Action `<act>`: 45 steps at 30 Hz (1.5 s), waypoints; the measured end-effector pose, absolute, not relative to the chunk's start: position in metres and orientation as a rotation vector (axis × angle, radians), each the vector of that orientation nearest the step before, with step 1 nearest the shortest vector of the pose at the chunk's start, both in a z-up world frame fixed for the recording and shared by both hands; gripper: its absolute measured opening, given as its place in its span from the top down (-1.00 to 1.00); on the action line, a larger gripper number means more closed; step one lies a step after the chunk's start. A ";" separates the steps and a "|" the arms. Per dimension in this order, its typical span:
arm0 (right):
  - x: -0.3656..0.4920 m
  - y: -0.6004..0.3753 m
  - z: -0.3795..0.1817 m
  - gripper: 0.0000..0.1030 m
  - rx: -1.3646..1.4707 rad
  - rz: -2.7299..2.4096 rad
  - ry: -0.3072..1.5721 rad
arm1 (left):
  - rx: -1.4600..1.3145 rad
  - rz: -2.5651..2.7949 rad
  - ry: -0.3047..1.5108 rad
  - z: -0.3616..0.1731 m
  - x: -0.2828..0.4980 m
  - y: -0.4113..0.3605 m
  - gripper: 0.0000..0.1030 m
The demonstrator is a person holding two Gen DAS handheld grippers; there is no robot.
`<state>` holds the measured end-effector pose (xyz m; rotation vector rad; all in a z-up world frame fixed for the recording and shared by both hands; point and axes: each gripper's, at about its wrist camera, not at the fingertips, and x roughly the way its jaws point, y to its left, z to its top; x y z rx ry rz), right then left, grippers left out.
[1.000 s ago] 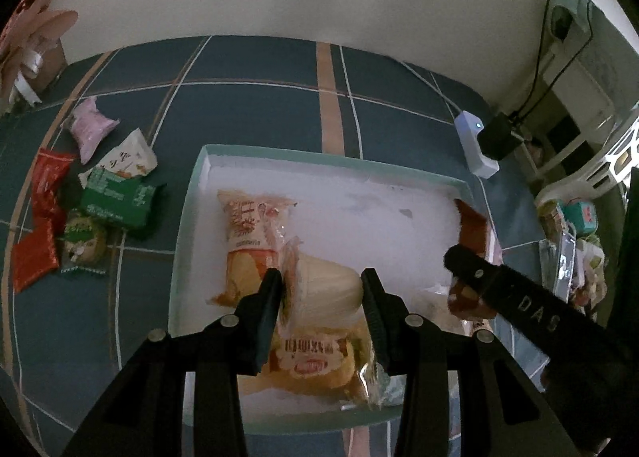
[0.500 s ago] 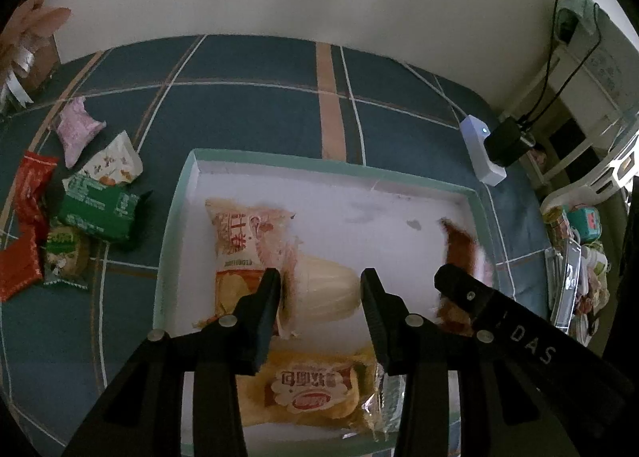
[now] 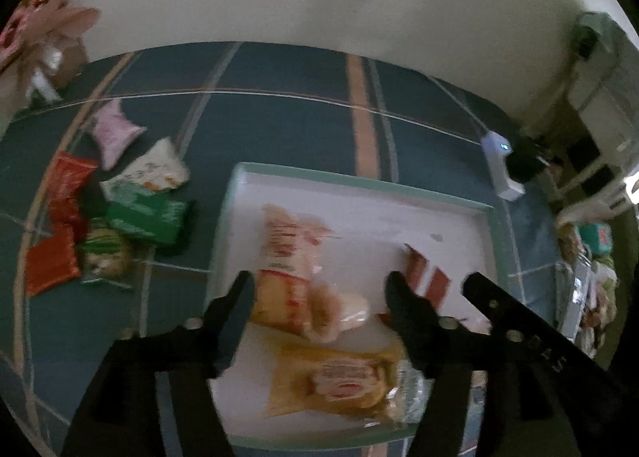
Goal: Organize snacks
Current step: 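Open both grippers to drop the cream cup and red pack into the tray, then withdraw both grippers from the tray back to the snack pile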
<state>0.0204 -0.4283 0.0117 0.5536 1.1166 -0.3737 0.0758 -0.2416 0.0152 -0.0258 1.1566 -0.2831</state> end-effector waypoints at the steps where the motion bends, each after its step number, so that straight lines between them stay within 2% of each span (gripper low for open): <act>1: 0.021 -0.428 0.011 -0.45 0.551 -0.374 1.121 | -0.027 -0.258 1.161 0.016 0.077 -0.237 -0.58; 4: 0.024 -0.424 0.009 -0.63 0.523 -0.372 1.147 | -0.024 -0.189 1.167 0.016 0.081 -0.224 -0.59; 8: 0.028 -0.413 0.008 -0.76 0.453 -0.377 1.169 | 0.028 -0.089 1.167 0.012 0.082 -0.211 -0.69; 11: 0.031 -0.402 0.010 -1.00 0.394 -0.372 1.174 | 0.036 -0.027 1.179 0.009 0.087 -0.198 -0.72; 31: 0.052 -0.310 0.034 -1.00 0.109 -0.271 1.160 | -0.032 0.242 1.086 0.049 0.099 -0.100 -0.75; 45: 0.066 -0.239 0.023 -1.00 0.072 -0.159 1.189 | -0.191 0.388 1.160 0.039 0.107 0.001 -0.75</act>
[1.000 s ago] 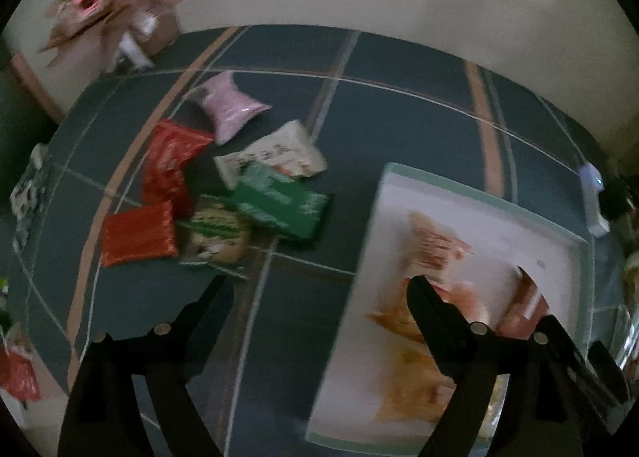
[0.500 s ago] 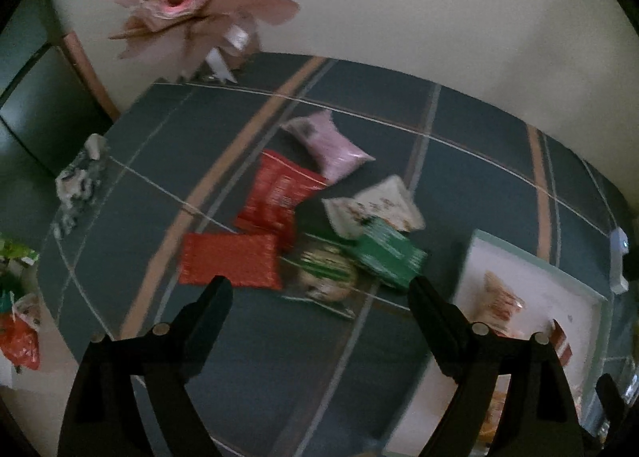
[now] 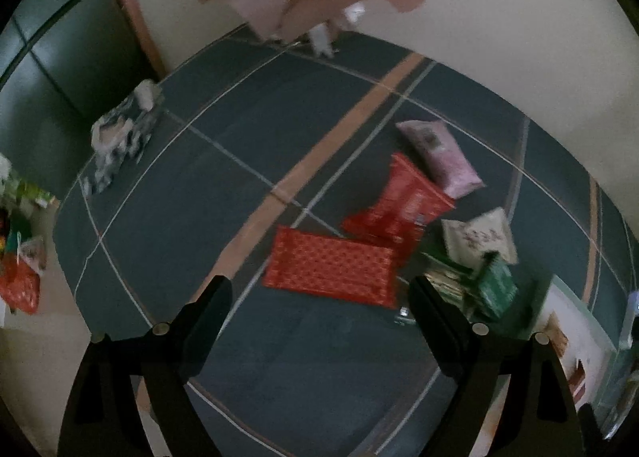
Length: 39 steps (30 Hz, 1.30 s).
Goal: Organize snacks
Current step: 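Withdraw both grippers from the tray back to the snack pile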
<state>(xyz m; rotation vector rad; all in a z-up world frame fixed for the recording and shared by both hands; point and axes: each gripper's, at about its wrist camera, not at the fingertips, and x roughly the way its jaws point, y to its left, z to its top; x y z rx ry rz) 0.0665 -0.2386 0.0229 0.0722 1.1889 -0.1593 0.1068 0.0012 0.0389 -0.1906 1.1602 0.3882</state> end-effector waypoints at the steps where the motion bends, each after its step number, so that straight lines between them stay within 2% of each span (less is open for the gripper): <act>1: 0.068 -0.233 0.021 -1.00 0.070 -0.149 1.193 | -0.202 0.393 1.164 0.038 0.107 0.006 -0.75; 9: 0.074 -0.194 0.006 -1.00 0.064 -0.077 1.226 | -0.254 0.418 1.192 0.026 0.112 0.036 -0.75; 22: 0.086 -0.167 -0.018 -1.00 0.059 -0.025 1.262 | -0.244 0.419 1.302 -0.026 0.134 0.047 -0.75; 39: 0.099 -0.158 -0.032 -1.00 0.070 -0.028 1.259 | -0.266 0.447 1.241 -0.048 0.164 0.072 -0.75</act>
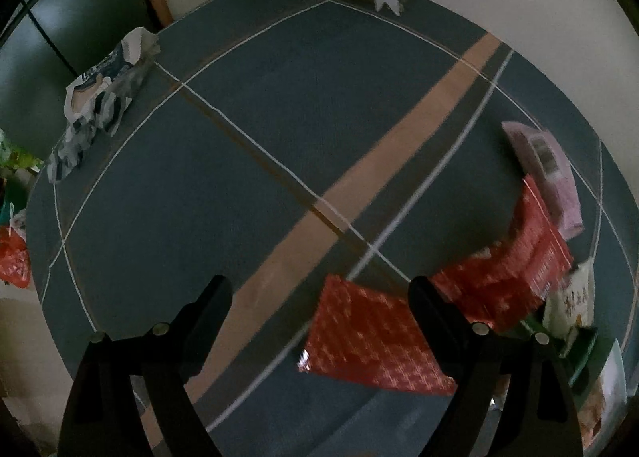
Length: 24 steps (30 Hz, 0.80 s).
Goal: Organize snacks
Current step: 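Withdraw both grippers from the tray back to the snack pile, then grasp the large red gold-patterned pack with the left gripper and lift it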
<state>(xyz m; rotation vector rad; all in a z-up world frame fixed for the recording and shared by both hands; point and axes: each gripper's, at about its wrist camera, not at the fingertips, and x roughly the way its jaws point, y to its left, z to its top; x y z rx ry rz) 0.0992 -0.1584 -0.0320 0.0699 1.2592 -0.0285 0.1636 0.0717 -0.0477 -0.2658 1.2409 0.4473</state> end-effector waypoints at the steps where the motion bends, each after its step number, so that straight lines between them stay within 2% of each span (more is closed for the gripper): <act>1: 0.100 -0.158 -0.031 -1.00 0.075 -0.027 1.251 | -0.269 0.455 1.237 -0.049 0.165 0.075 -0.75; 10: 0.111 -0.153 -0.030 -1.00 0.070 -0.022 1.235 | -0.268 0.513 1.258 -0.070 0.170 0.089 -0.75; 24: 0.104 -0.155 -0.030 -1.00 0.072 -0.016 1.239 | -0.262 0.557 1.337 -0.073 0.167 0.098 -0.82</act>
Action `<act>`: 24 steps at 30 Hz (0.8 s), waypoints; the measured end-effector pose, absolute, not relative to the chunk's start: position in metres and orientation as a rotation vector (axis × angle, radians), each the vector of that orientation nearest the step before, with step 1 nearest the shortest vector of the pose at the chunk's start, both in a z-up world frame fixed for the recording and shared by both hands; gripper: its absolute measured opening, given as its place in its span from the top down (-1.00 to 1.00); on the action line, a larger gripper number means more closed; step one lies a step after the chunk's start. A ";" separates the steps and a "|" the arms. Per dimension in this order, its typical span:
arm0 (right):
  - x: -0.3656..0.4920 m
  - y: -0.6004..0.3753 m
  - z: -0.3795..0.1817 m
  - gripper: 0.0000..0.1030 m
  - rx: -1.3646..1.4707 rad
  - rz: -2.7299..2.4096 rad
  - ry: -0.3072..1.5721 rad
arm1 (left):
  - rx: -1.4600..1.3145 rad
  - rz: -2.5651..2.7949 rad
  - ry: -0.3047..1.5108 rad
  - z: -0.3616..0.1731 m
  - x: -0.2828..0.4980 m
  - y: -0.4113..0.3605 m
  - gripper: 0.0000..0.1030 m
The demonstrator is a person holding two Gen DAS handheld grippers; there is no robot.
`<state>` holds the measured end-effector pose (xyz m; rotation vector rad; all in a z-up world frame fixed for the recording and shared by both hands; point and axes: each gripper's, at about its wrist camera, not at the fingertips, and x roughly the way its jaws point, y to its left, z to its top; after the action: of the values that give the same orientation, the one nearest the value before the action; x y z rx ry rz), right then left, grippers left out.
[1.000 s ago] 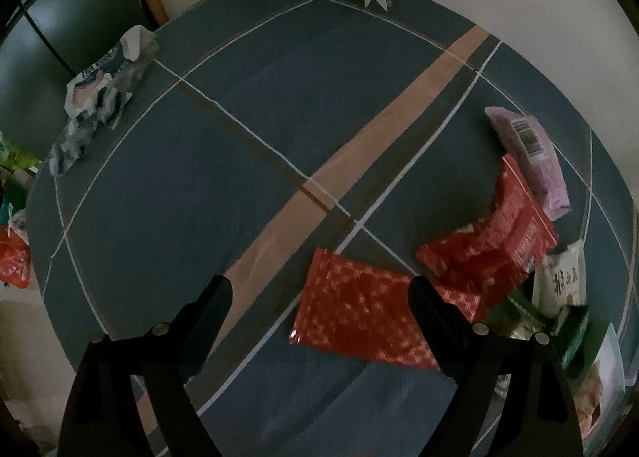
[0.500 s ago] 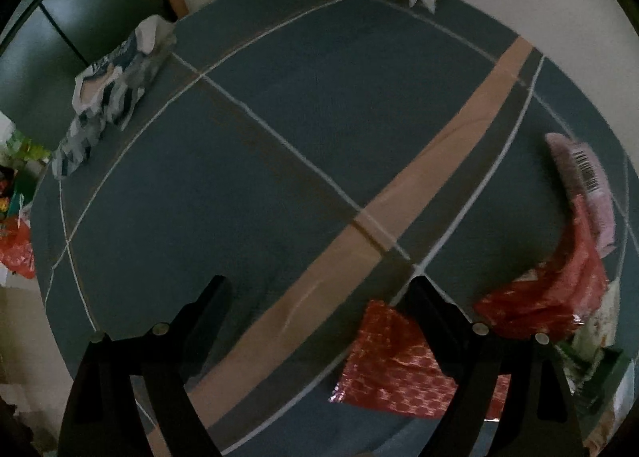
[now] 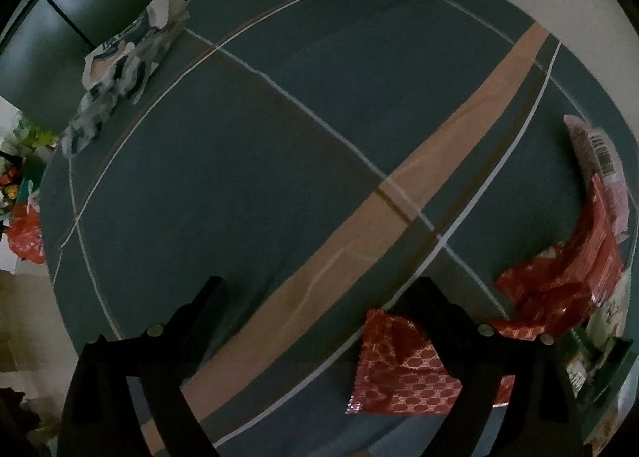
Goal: Organize snacks
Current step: 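Grasp the large red gold-patterned pack with the left gripper and lift it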
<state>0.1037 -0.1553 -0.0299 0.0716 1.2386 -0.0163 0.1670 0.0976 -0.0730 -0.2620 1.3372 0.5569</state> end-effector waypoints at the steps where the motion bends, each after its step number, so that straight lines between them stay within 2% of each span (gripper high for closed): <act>1: 0.104 -0.156 -0.029 -1.00 0.074 -0.017 1.238 | -0.263 0.563 1.344 -0.073 0.166 0.097 -0.82; 24: 0.091 -0.172 -0.015 -1.00 0.107 -0.018 1.220 | -0.232 0.448 1.413 -0.060 0.135 0.075 -0.82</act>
<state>0.0914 -0.1722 -0.0151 0.1074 1.2196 -0.0184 0.1347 0.0747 -0.0603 -0.2322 1.4126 0.4484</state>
